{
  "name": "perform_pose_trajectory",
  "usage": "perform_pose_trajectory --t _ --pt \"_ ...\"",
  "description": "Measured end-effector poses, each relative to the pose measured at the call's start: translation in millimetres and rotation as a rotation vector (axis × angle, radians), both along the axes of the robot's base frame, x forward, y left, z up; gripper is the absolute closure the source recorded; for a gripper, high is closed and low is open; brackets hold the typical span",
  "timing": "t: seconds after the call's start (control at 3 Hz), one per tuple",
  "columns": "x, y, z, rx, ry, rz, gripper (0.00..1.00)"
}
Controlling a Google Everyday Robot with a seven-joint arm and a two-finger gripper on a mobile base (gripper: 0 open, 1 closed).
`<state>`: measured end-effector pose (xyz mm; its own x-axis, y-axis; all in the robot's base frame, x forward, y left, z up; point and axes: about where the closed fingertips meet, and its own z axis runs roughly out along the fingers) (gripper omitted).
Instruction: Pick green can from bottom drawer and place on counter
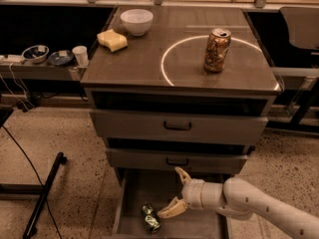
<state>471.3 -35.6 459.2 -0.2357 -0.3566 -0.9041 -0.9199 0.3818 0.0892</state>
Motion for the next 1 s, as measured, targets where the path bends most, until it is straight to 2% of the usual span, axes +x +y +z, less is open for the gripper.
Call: perform_pose_trajectory --t 0.33,0.67,1.0 --pt "10 36 -50 0.052 -0.061 0.035 0.00" --pt "12 58 -96 0.089 -0.080 0.101 0.00" --pt "14 71 -136 0.099 -0.055 0.145 0.00"
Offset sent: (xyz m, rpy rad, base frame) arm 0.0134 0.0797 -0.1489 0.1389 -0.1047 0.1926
